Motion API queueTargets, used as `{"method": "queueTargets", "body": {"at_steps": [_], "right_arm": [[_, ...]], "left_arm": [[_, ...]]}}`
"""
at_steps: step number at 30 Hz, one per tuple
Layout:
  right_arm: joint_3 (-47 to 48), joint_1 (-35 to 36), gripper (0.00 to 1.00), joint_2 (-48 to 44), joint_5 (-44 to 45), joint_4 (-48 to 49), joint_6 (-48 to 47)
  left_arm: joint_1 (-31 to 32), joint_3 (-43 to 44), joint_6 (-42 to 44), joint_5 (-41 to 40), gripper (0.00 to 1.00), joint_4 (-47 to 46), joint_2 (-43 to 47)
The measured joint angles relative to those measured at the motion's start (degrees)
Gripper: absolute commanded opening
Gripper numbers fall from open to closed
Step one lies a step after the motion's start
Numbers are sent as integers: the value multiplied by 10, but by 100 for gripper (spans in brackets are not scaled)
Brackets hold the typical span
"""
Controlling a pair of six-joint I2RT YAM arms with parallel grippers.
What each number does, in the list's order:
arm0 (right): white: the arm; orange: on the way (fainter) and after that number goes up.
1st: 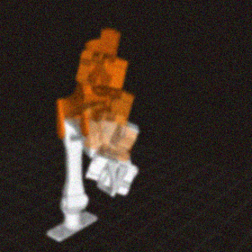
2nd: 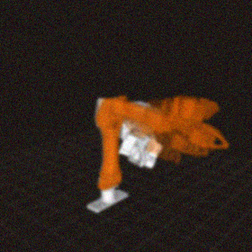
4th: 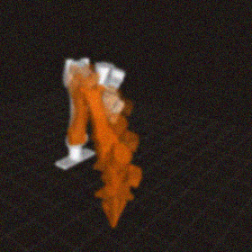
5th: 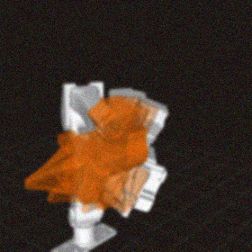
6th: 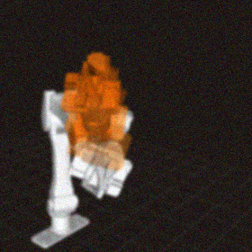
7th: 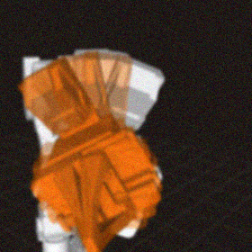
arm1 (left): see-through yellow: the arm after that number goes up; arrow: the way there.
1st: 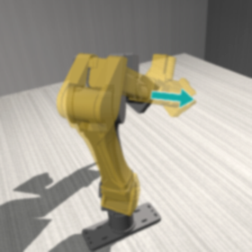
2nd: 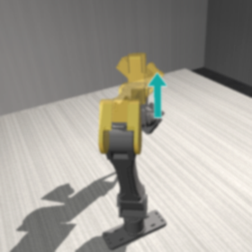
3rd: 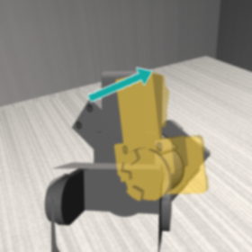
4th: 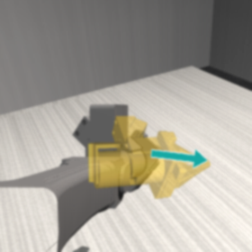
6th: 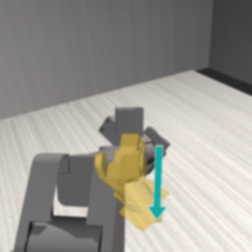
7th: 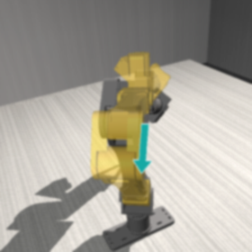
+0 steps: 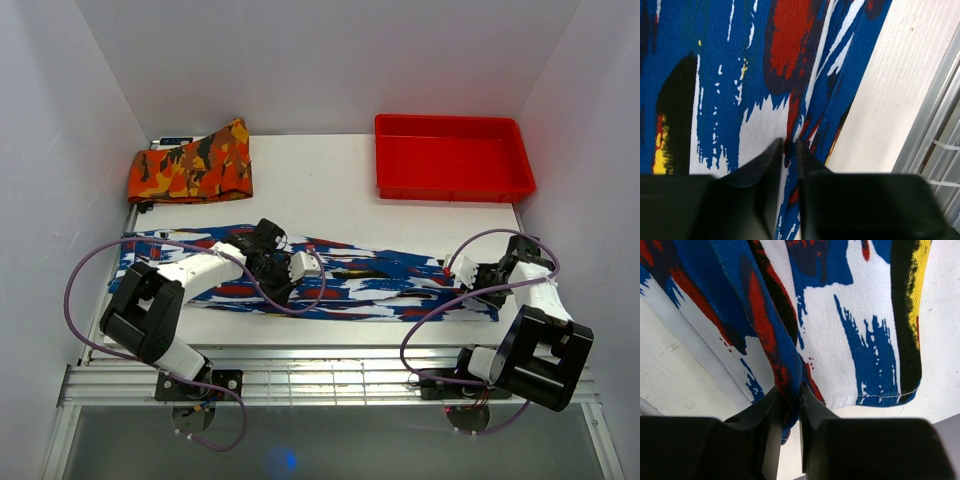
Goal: Fold and stack the trousers
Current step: Fold the trousers
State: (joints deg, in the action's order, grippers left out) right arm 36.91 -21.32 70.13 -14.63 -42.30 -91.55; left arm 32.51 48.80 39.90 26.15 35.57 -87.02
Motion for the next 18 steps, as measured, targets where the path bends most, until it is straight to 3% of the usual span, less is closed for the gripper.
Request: {"method": "queueTargets", "body": {"at_steps": [4,8,18], "right_arm": [[0,0,8,1,0,6,4],[0,0,8,1,0,9,12],[7,0,8,-1,-5,20,23]], "left_arm": [[1,-5,-1,-5,13,-5,-5],[2,-7,1,-8,0,-9,-5],[3,-1,14,-5,0,37,30]]}}
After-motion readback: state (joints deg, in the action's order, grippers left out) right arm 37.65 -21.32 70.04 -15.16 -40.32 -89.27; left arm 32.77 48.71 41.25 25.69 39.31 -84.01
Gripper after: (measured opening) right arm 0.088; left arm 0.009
